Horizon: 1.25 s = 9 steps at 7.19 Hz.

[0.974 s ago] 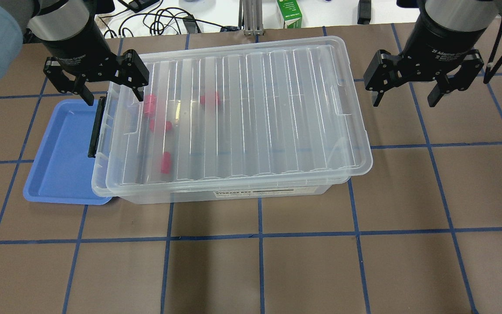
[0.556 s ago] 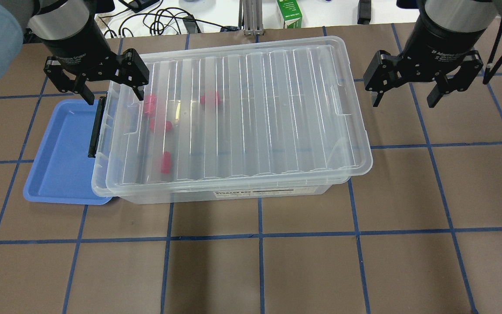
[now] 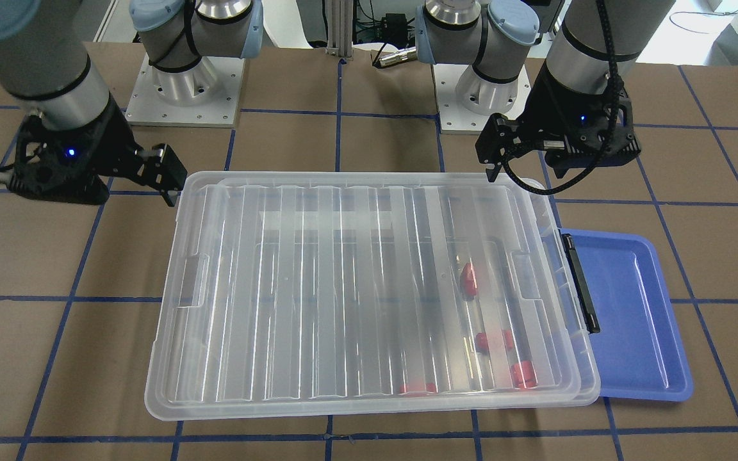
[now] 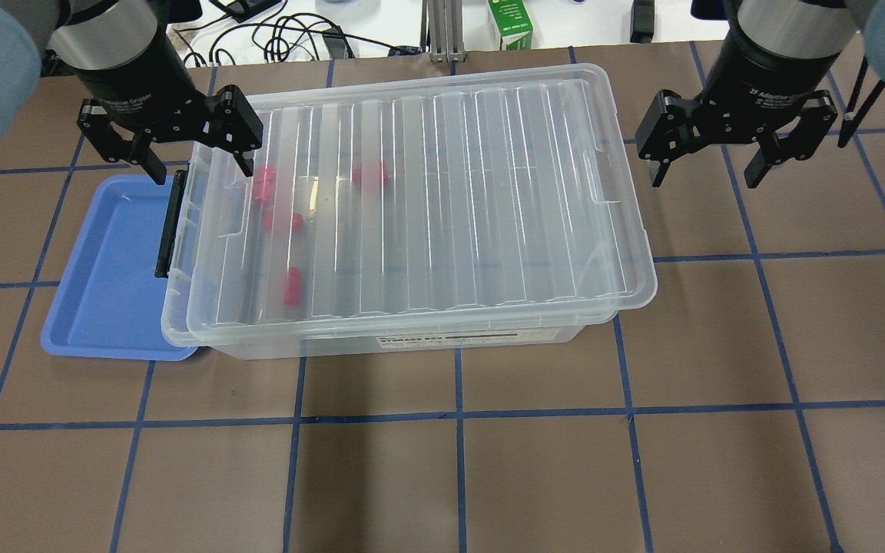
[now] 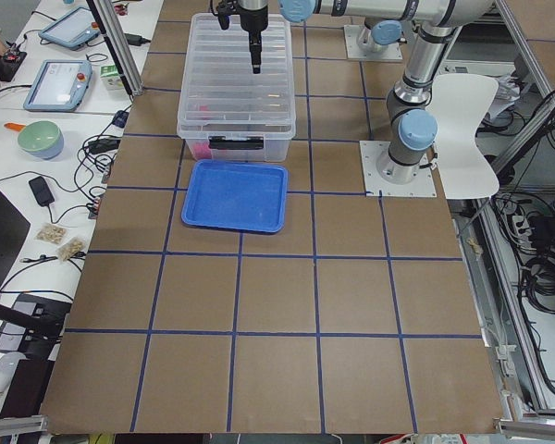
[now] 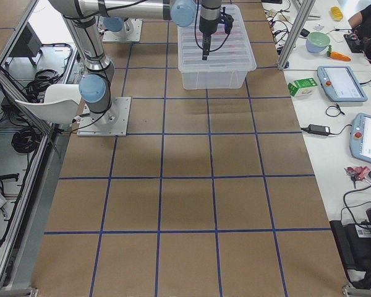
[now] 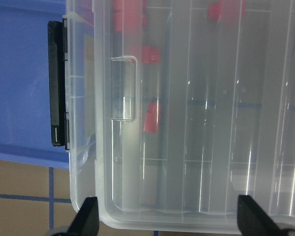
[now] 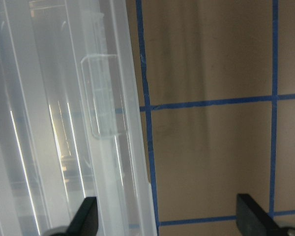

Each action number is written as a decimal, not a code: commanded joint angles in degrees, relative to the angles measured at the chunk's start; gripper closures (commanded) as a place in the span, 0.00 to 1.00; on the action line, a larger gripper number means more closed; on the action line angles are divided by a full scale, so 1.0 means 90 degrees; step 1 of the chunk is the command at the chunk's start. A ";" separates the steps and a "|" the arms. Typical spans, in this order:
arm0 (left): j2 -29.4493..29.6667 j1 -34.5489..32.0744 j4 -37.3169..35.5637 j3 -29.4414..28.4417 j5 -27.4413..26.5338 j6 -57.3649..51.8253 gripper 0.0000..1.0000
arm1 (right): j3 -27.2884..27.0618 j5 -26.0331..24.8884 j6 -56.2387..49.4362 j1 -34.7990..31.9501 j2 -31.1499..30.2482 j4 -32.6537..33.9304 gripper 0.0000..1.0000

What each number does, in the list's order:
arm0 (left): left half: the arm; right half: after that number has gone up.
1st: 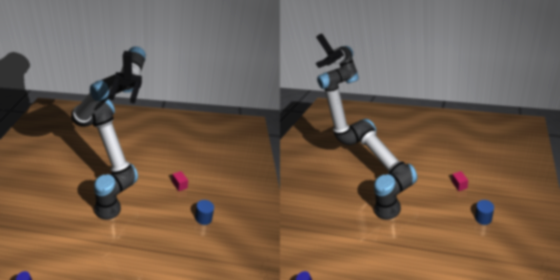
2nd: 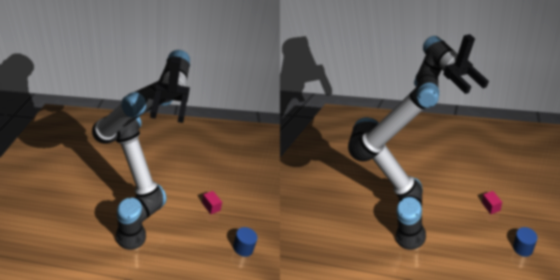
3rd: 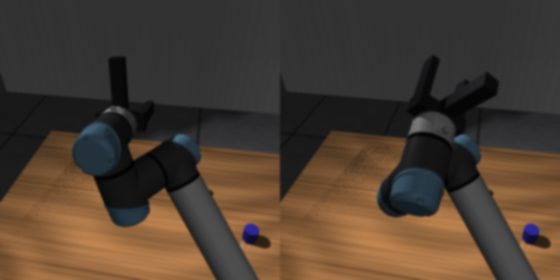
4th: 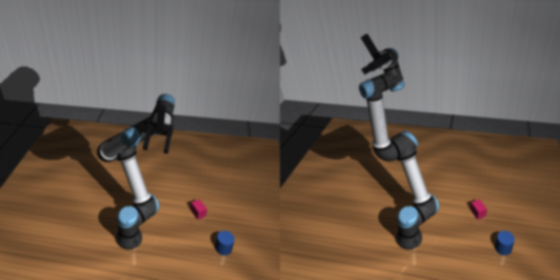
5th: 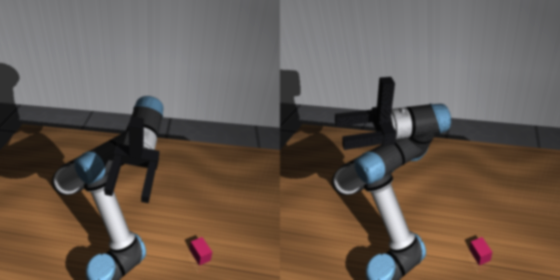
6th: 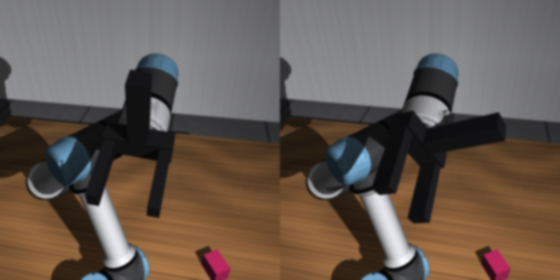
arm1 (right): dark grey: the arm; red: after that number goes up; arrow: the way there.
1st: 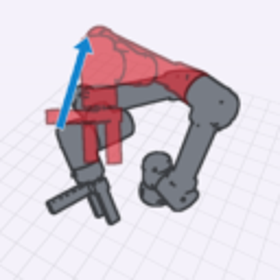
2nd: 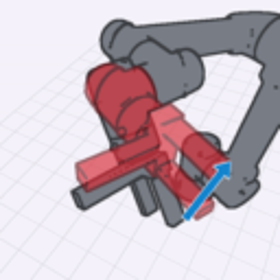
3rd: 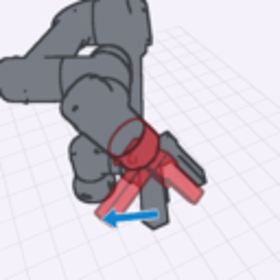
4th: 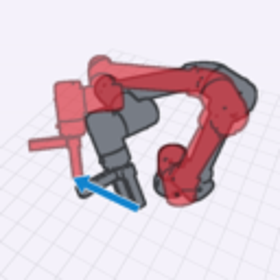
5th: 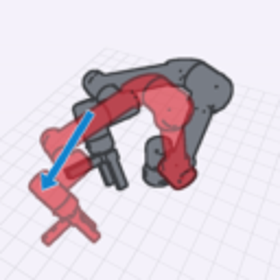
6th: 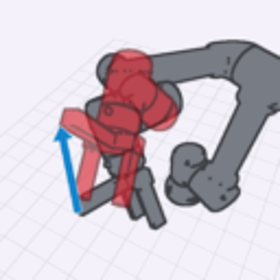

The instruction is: Place red block in blue tray from box

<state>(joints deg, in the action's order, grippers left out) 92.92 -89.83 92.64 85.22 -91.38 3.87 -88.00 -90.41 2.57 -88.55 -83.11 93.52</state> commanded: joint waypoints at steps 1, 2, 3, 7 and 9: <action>0.0007 0.0001 0.0000 0.0004 -0.0003 0.0000 0.00 | 0.0012 0.0026 -0.0012 -0.0005 0.0561 0.0350 0.00; -0.0003 0.0001 0.0000 0.0004 0.0007 0.0000 0.00 | 0.0021 0.0055 -0.0012 -0.0005 0.0698 0.0447 0.00; 0.0007 0.0010 -0.0010 0.0023 -0.0002 -0.0010 0.00 | 0.0022 0.0026 -0.0012 -0.0005 0.0873 0.0912 0.00; 0.0007 0.0010 -0.0020 0.0043 -0.0003 -0.0010 0.00 | -0.0008 0.0055 -0.0003 0.0005 0.1235 0.0966 0.00; 0.0007 0.0010 -0.0020 0.0043 -0.0003 -0.0010 0.00 | -0.0008 0.0026 -0.0012 0.0005 0.1353 0.0985 0.00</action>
<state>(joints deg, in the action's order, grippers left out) 92.99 -89.74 92.46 85.60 -91.41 3.78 -88.06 -89.98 2.52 -88.52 -71.61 102.30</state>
